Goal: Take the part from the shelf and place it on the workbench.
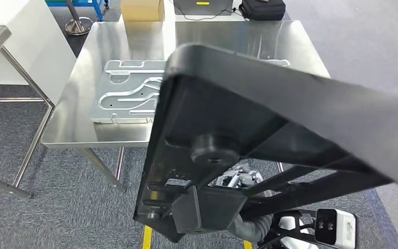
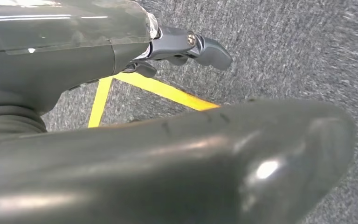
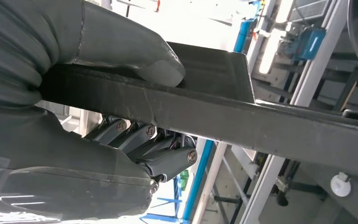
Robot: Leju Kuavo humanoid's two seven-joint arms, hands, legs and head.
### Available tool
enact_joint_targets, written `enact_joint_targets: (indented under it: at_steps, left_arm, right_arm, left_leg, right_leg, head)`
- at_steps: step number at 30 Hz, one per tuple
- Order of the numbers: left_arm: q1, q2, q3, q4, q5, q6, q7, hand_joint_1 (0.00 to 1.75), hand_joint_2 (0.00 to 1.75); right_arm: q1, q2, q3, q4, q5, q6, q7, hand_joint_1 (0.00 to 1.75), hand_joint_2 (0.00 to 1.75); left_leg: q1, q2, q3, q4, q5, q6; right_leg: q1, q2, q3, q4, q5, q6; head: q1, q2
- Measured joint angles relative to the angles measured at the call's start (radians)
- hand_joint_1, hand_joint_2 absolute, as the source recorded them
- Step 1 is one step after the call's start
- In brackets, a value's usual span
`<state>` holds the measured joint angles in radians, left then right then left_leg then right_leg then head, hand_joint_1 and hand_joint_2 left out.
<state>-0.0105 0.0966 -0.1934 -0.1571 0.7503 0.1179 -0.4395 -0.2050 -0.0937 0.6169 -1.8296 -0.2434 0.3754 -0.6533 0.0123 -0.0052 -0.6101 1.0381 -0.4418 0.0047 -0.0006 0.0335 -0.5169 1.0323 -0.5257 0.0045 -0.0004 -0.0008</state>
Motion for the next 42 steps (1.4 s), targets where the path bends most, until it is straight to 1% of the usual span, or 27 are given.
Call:
enact_joint_targets:
  at_steps: [2, 4, 6, 7, 8, 10, 12, 14, 17, 19, 21, 22, 23, 24, 25, 26, 27, 28, 29, 32, 34, 36, 37, 38, 39, 41, 42]
  left_arm:
    - [0.000, 0.002, 0.000, 0.000, 0.000, -0.001, 0.000, 0.00, 0.00]
    - [-0.001, 0.004, 0.000, 0.000, 0.000, -0.001, 0.000, 0.00, 0.00]
    - [0.000, 0.007, 0.000, 0.000, 0.000, -0.001, -0.001, 0.00, 0.00]
    - [0.001, 0.008, 0.000, 0.000, 0.000, -0.001, -0.001, 0.00, 0.00]
    - [0.001, 0.009, 0.000, 0.000, 0.000, -0.001, -0.001, 0.00, 0.00]
    - [0.002, 0.009, 0.000, 0.000, 0.000, -0.001, -0.001, 0.00, 0.00]
    - [0.001, 0.008, 0.000, 0.000, 0.000, -0.001, -0.001, 0.00, 0.00]
    - [-0.002, 0.009, 0.000, 0.000, 0.000, -0.001, -0.002, 0.00, 0.00]
    - [-0.003, 0.010, 0.000, 0.000, 0.000, -0.003, -0.002, 0.00, 0.00]
    - [-0.005, 0.010, 0.001, 0.000, 0.000, -0.004, -0.003, 0.00, 0.00]
    - [-0.007, 0.011, 0.001, 0.000, 0.000, -0.004, -0.004, 0.00, 0.00]
    - [-0.006, 0.011, 0.001, 0.000, 0.000, -0.005, -0.005, 0.00, 0.00]
    - [-0.005, 0.011, 0.001, 0.000, -0.002, -0.006, -0.007, 0.00, 0.00]
    - [-0.005, 0.011, 0.001, 0.000, -0.005, -0.008, -0.009, 0.00, 0.00]
    - [-0.005, 0.012, 0.001, 0.000, -0.009, -0.010, -0.011, 0.00, 0.00]
    - [-0.005, 0.013, 0.001, 0.000, -0.013, -0.013, -0.012, 0.00, 0.00]
    - [-0.008, 0.013, 0.001, 0.000, -0.015, -0.016, -0.014, 0.00, 0.00]
    - [-0.011, 0.014, 0.001, 0.000, -0.016, -0.018, -0.015, 0.00, 0.00]
    - [-0.013, 0.014, 0.001, 0.000, -0.016, -0.020, -0.016, 0.00, 0.00]
    - [-0.017, 0.013, 0.001, -0.001, -0.012, -0.022, -0.020, 0.00, 0.00]
    - [-0.018, 0.012, 0.001, -0.001, -0.010, -0.022, -0.023, 0.00, 0.00]
    - [-0.017, 0.012, 0.002, -0.001, -0.009, -0.022, -0.025, 0.00, 0.00]
    - [-0.016, 0.012, 0.003, -0.001, -0.008, -0.022, -0.026, 0.00, 0.00]
    - [-0.015, 0.012, 0.004, -0.001, -0.008, -0.022, -0.027, 0.00, 0.00]
    - [-0.015, 0.011, 0.004, -0.001, -0.008, -0.022, -0.027, 0.00, 0.00]
    - [-0.014, 0.010, 0.006, -0.001, -0.007, -0.022, -0.029, 0.00, 0.00]
    - [-0.014, 0.010, 0.007, -0.001, -0.007, -0.023, -0.031, 0.00, 0.00]
  right_arm:
    - [0.000, 0.000, -0.004, -0.011, 0.003, -0.001, -0.001, 1.61, 1.75]
    - [0.003, 0.000, -0.007, -0.020, 0.008, -0.003, -0.002, 1.61, 1.75]
    - [0.011, 0.000, -0.010, -0.026, 0.016, -0.009, -0.002, 1.61, 1.75]
    - [0.014, -0.001, -0.011, -0.029, 0.019, -0.013, -0.002, 1.61, 1.75]
    - [0.016, -0.001, -0.012, -0.032, 0.021, -0.015, -0.002, 1.61, 1.75]
    - [0.017, -0.001, -0.015, -0.038, 0.021, -0.016, -0.003, 1.61, 1.75]
    - [0.019, -0.002, -0.018, -0.044, 0.024, -0.016, -0.003, 1.61, 1.75]
    - [0.024, -0.002, -0.020, -0.053, 0.034, -0.020, -0.004, 1.61, 1.75]
    - [0.032, -0.003, -0.021, -0.071, 0.063, -0.035, -0.011, 1.61, 1.75]
    - [0.034, -0.003, -0.021, -0.083, 0.085, -0.050, -0.018, 1.61, 1.75]
    - [0.037, -0.004, -0.021, -0.094, 0.108, -0.070, -0.025, 1.61, 1.75]
    - [0.037, -0.005, -0.021, -0.097, 0.121, -0.085, -0.029, 1.61, 1.75]
    - [0.036, -0.005, -0.021, -0.099, 0.135, -0.104, -0.032, 1.61, 1.75]
    - [0.029, -0.005, -0.021, -0.096, 0.148, -0.125, -0.035, 1.61, 1.75]
    - [0.015, -0.003, -0.022, -0.087, 0.160, -0.145, -0.037, 1.61, 1.75]
    - [-0.005, -0.001, -0.024, -0.072, 0.170, -0.163, -0.038, 1.61, 1.75]
    - [-0.027, 0.003, -0.027, -0.050, 0.179, -0.179, -0.038, 1.61, 1.75]
    - [-0.050, 0.007, -0.033, -0.026, 0.187, -0.196, -0.038, 1.61, 1.75]
    - [-0.075, 0.011, -0.042, 0.003, 0.196, -0.215, -0.036, 1.61, 1.75]
    - [-0.179, 0.016, -0.099, 0.123, 0.218, -0.287, -0.021, 1.61, 1.75]
    - [-0.262, 0.017, -0.157, 0.230, 0.225, -0.324, -0.017, 1.61, 1.75]
    - [-0.323, 0.016, -0.212, 0.334, 0.225, -0.335, -0.023, 1.61, 1.75]
    - [-0.341, 0.016, -0.232, 0.373, 0.227, -0.334, -0.025, 1.61, 1.75]
    - [-0.354, 0.016, -0.246, 0.402, 0.230, -0.337, -0.026, 1.61, 1.75]
    - [-0.365, 0.017, -0.256, 0.426, 0.238, -0.345, -0.023, 1.61, 1.75]
    - [-0.398, 0.017, -0.276, 0.481, 0.260, -0.402, -0.003, 1.61, 1.75]
    - [-0.422, 0.016, -0.290, 0.521, 0.271, -0.441, 0.006, 1.61, 1.75]
  left_leg:
    - [0.002, 0.001, 0.014, -0.005, -0.007, 0.011]
    - [0.003, 0.002, 0.027, -0.007, -0.017, 0.019]
    - [0.001, 0.001, 0.042, -0.007, -0.032, 0.022]
    - [0.000, 0.001, 0.051, -0.007, -0.040, 0.021]
    - [0.000, 0.001, 0.063, -0.007, -0.048, 0.021]
    - [-0.002, 0.001, 0.089, -0.009, -0.067, 0.018]
    - [-0.002, 0.001, 0.106, -0.014, -0.081, 0.011]
    - [-0.002, 0.002, 0.113, -0.022, -0.083, -0.001]
    - [-0.003, 0.003, 0.114, 0.006, -0.086, -0.017]
    - [-0.001, 0.003, 0.063, 0.102, -0.126, -0.021]
    - [-0.001, 0.002, -0.015, 0.220, -0.175, -0.026]
    - [-0.001, 0.003, -0.042, 0.249, -0.178, -0.028]
    - [0.000, 0.003, -0.053, 0.244, -0.159, -0.030]
    - [0.000, 0.003, -0.047, 0.202, -0.116, -0.031]
    - [0.000, 0.003, -0.030, 0.135, -0.061, -0.030]
    - [-0.001, 0.003, -0.016, 0.077, -0.024, -0.029]
    - [-0.004, 0.004, -0.005, 0.029, -0.004, -0.025]
    - [-0.007, 0.005, -0.002, 0.004, 0.007, -0.019]
    - [-0.010, 0.005, -0.003, -0.001, 0.002, -0.012]
    - [-0.005, 0.007, 0.002, -0.016, 0.016, 0.007]
    - [-0.002, 0.009, 0.006, -0.022, 0.017, 0.016]
    - [-0.001, 0.008, 0.007, -0.022, 0.015, 0.020]
    - [-0.001, 0.006, 0.008, -0.022, 0.013, 0.021]
    - [-0.001, 0.004, 0.011, -0.021, 0.010, 0.020]
    - [-0.001, 0.002, 0.015, -0.020, 0.006, 0.018]
    - [-0.002, 0.001, 0.024, -0.018, -0.002, 0.012]
    - [-0.003, 0.000, 0.026, -0.016, -0.006, 0.009]
  right_leg:
    - [-0.002, -0.011, -0.020, 0.047, -0.012, 0.010]
    - [-0.004, -0.023, -0.092, 0.162, -0.048, 0.018]
    - [-0.006, -0.026, -0.175, 0.269, -0.084, 0.022]
    - [-0.006, -0.027, -0.197, 0.283, -0.081, 0.021]
    - [-0.005, -0.027, -0.203, 0.263, -0.057, 0.018]
    - [0.002, -0.029, -0.172, 0.138, 0.041, 0.003]
    - [0.013, -0.032, -0.145, 0.034, 0.108, -0.013]
    - [0.019, -0.032, -0.142, 0.007, 0.115, -0.024]
    - [0.012, -0.027, -0.113, -0.017, 0.111, -0.039]
    - [0.010, -0.027, -0.093, -0.023, 0.100, -0.046]
    - [0.010, -0.027, -0.079, -0.023, 0.087, -0.049]
    - [0.010, -0.026, -0.071, -0.022, 0.080, -0.049]
    - [0.010, -0.024, -0.061, -0.021, 0.072, -0.049]
    - [0.010, -0.022, -0.050, -0.019, 0.064, -0.048]
    - [0.010, -0.020, -0.039, -0.017, 0.056, -0.046]
    - [0.010, -0.019, -0.030, -0.015, 0.049, -0.043]
    - [0.010, -0.018, -0.027, -0.012, 0.043, -0.039]
    - [0.010, -0.017, -0.027, -0.009, 0.039, -0.034]
    - [0.011, -0.016, -0.029, -0.007, 0.036, -0.028]
    - [0.012, -0.019, -0.035, 0.008, 0.019, -0.011]
    - [0.006, -0.023, -0.078, 0.090, -0.024, 0.003]
    - [-0.001, -0.026, -0.154, 0.225, -0.072, 0.013]
    - [-0.005, -0.026, -0.184, 0.268, -0.075, 0.017]
    - [-0.008, -0.027, -0.198, 0.276, -0.059, 0.020]
    - [-0.011, -0.028, -0.192, 0.242, -0.022, 0.021]
    - [-0.013, -0.031, -0.145, 0.113, 0.064, 0.019]
    - [-0.011, -0.032, -0.123, 0.055, 0.088, 0.016]
  head:
    - [0.000, 0.000]
    - [0.000, 0.000]
    - [0.000, 0.000]
    - [0.000, 0.000]
    - [0.000, 0.000]
    - [0.000, 0.000]
    - [-0.002, 0.000]
    - [-0.004, 0.000]
    - [-0.003, 0.000]
    - [-0.004, 0.000]
    - [-0.004, 0.000]
    - [-0.004, 0.000]
    - [-0.004, 0.000]
    - [-0.004, 0.000]
    - [-0.004, 0.000]
    - [-0.004, 0.000]
    - [-0.005, 0.000]
    - [-0.006, 0.000]
    - [-0.006, 0.000]
    - [-0.006, 0.000]
    - [-0.005, 0.000]
    - [-0.004, 0.000]
    - [-0.004, 0.000]
    - [-0.004, 0.000]
    - [-0.004, 0.000]
    - [-0.004, 0.000]
    - [-0.004, 0.000]
